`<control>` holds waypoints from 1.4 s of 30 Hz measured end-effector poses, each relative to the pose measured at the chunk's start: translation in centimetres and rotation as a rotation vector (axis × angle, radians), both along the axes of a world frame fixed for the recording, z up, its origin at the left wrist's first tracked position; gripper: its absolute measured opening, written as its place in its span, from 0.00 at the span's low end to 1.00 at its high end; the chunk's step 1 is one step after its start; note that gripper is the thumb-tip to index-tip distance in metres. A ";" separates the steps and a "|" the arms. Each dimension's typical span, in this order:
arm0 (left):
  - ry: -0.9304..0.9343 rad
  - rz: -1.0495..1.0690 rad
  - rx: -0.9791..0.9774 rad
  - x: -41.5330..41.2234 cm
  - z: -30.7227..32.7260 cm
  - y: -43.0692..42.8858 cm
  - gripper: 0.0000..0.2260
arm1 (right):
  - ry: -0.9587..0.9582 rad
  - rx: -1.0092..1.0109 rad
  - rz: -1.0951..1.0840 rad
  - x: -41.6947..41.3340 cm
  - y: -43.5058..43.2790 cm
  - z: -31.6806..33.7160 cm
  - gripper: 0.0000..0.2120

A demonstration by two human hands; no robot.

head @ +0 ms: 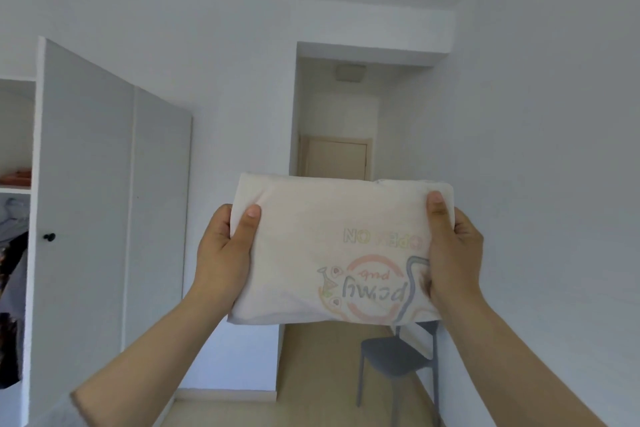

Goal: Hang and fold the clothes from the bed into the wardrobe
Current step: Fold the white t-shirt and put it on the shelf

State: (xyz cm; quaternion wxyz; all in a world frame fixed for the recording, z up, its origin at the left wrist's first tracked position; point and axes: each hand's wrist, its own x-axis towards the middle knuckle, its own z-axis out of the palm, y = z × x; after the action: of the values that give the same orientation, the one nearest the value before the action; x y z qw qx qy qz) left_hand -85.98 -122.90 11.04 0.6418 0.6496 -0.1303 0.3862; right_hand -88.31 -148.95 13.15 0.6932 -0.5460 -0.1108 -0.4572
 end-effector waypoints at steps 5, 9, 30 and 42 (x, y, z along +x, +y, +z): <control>0.004 0.037 0.001 6.7 0.3 -2.4 0.15 | -0.010 0.006 0.038 7.8 -2.4 0.0 0.26; -0.026 0.092 0.008 11.8 1.2 -3.9 0.14 | -0.009 0.004 0.057 14.3 -3.9 0.7 0.21; 0.058 0.043 -0.048 37.5 3.7 5.8 0.16 | -0.100 -0.038 0.267 44.8 6.3 2.5 0.18; -0.107 0.513 -0.154 46.2 1.2 13.8 0.16 | -0.116 -0.068 0.582 61.9 17.5 0.4 0.24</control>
State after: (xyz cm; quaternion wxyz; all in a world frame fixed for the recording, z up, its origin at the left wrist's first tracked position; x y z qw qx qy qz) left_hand -39.75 -109.14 12.25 0.5625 0.5895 0.0347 0.5787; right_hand -26.38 -131.49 13.57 0.7688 -0.4875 -0.3172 -0.2658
